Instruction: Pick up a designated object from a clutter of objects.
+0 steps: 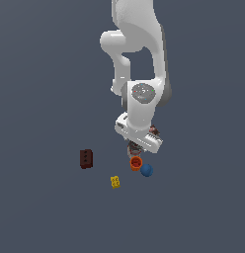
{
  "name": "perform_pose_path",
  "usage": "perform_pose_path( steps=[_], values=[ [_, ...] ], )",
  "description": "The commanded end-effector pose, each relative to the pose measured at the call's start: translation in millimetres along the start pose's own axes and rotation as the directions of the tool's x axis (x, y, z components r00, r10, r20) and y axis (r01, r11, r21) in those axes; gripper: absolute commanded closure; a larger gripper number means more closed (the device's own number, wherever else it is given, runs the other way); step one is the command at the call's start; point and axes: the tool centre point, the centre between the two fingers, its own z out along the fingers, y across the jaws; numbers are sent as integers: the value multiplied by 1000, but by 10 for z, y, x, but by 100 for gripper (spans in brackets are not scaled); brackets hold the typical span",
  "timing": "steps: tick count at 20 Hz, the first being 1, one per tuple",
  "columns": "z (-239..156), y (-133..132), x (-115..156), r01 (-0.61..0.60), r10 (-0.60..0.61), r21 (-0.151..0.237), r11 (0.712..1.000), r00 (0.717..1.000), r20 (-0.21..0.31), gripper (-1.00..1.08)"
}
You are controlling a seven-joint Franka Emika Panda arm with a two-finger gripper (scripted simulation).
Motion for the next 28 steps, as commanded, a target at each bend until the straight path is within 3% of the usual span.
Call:
perform_pose_path(
  steps=[1,7,8,28],
  values=[
    [115,1,-4,-1,1,0,1000,1000,0,-92],
    [219,-3,5,-2,2,0,1000,1000,0,-92],
    [219,-3,5,-2,2,0,1000,1000,0,108],
    [0,-29,-130,-1,1,1,1000,1000,-1,108]
  ],
)
